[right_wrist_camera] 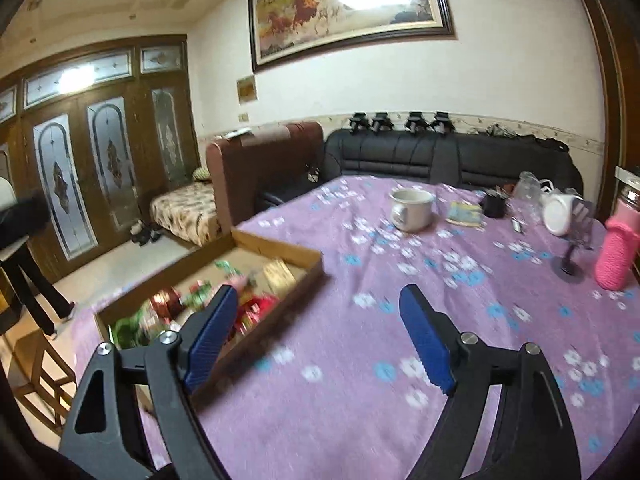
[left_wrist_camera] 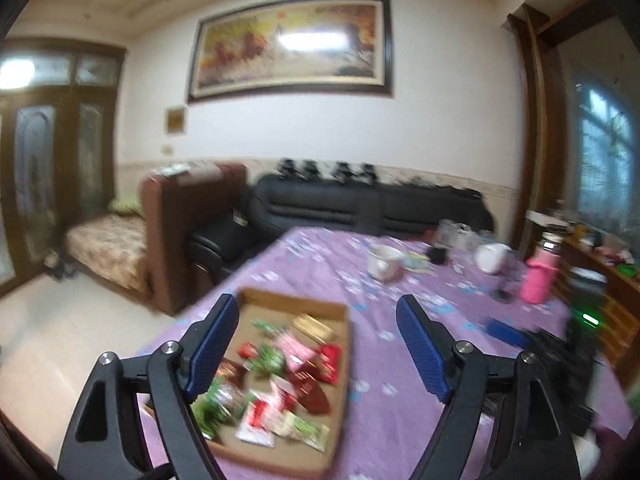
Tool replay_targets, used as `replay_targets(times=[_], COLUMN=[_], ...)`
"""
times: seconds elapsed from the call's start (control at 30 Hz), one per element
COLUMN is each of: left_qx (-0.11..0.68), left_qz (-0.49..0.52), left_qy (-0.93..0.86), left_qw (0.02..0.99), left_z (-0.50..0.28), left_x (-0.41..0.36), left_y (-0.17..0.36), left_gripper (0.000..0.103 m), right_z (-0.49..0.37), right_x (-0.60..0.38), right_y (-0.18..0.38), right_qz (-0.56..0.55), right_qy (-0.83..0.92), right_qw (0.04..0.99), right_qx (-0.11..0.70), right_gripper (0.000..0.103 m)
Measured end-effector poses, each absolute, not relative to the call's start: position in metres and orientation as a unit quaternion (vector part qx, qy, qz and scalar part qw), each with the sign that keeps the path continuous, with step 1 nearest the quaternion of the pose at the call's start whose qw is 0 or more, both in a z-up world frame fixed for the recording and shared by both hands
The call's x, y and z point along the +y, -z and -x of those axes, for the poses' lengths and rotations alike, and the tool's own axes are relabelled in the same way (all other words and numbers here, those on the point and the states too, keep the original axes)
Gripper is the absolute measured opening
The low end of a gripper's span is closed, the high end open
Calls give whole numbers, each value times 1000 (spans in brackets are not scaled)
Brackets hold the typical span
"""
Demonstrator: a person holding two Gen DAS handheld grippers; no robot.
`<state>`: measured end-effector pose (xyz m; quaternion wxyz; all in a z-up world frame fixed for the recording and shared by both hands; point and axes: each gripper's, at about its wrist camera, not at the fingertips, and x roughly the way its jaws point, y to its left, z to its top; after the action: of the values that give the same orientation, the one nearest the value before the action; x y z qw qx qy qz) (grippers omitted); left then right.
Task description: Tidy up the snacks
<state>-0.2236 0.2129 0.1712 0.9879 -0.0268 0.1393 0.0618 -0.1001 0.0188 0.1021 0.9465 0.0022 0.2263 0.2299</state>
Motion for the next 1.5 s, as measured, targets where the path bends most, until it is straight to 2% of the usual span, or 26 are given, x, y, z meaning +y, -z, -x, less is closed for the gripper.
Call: replay_targets(times=[0.13,0.27,0.33,0.5,0.67,1.5], left_qx=[141,193,193,206,227,286], left_qz=[66,102,113,97,48,79], left_qy=[-131,-153,-171,-179,-198,-186], left_qw=[979,964,960,957,952,937], left_z=[222,212,216,216,210,216], left_x=[220,231,232,221,207,220], left_y=[-171,-151,-145,-142,-138,-110], left_gripper=[91,91,91,99,100,100], right_z=[113,129,133,140,140,162], right_x=[2,1,4,19,29,70], right_y=[-98,-95,-90,-72,-66,-50], right_qz=[-21,-25,-26,-25,-12,64], right_qy=[-229,-245,-257,-276,-282,-280], right_qw=[944,938,934,922,915,901], right_qx=[238,242,248,271,289,327], right_gripper=[83,83,83,83,83,83])
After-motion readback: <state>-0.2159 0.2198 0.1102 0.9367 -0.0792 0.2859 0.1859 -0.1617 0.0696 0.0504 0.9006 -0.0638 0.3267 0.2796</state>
